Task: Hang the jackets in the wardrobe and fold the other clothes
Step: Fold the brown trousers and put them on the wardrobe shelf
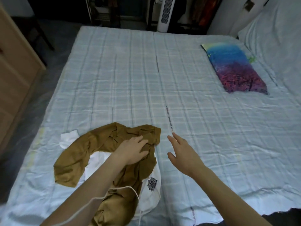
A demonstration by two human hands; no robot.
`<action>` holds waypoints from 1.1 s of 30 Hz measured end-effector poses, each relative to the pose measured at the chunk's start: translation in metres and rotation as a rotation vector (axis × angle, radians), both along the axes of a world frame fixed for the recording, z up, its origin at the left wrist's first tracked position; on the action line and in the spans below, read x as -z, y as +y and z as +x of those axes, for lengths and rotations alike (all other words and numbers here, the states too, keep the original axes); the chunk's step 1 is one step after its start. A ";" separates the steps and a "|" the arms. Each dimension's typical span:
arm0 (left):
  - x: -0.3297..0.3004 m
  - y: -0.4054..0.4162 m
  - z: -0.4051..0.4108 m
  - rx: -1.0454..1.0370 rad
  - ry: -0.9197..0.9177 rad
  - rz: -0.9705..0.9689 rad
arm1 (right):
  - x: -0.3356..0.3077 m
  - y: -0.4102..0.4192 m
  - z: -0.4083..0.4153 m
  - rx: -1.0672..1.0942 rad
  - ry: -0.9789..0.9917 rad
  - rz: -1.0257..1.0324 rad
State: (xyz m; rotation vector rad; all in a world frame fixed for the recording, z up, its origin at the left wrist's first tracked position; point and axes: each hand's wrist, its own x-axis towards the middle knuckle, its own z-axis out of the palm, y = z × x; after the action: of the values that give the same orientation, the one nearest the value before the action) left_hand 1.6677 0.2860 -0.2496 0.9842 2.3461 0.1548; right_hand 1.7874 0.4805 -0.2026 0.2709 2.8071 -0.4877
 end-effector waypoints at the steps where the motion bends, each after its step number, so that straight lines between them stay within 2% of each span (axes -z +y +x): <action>1: 0.010 0.003 -0.001 0.005 -0.016 -0.007 | 0.006 0.002 -0.006 -0.008 -0.014 -0.007; 6: 0.056 0.024 0.002 -0.024 -0.063 -0.035 | 0.043 0.015 -0.031 -0.055 -0.067 -0.037; 9: 0.091 0.033 0.023 -0.035 -0.008 0.015 | 0.071 0.017 -0.041 -0.082 -0.079 -0.093; 10: 0.105 0.037 0.031 -0.059 -0.039 -0.029 | 0.083 0.016 -0.043 -0.100 -0.095 -0.116; 13: 0.148 0.050 0.052 -0.182 -0.073 -0.051 | 0.128 0.020 -0.051 -0.225 -0.159 -0.145; 16: 0.177 0.064 0.063 -0.319 -0.180 -0.065 | 0.176 0.030 -0.071 -0.342 -0.215 -0.067; 20: 0.198 0.079 0.067 -0.464 -0.098 -0.112 | 0.224 0.041 -0.113 -0.417 -0.192 0.001; 25: 0.191 0.098 0.065 -0.606 -0.024 -0.188 | 0.250 0.052 -0.137 -0.529 -0.245 0.079; 29: 0.155 0.101 0.074 -0.414 -0.044 -0.299 | 0.249 0.065 -0.128 -0.518 -0.414 0.267; 33: 0.116 0.092 0.094 -0.324 -0.008 -0.260 | 0.222 0.085 -0.094 -0.507 -0.588 0.188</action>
State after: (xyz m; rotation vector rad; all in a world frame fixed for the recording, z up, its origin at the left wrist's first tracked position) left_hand 1.7617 0.3779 -0.3660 0.4763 2.4280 -0.0223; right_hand 1.6932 0.5652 -0.4249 -0.2299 2.2198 -0.0132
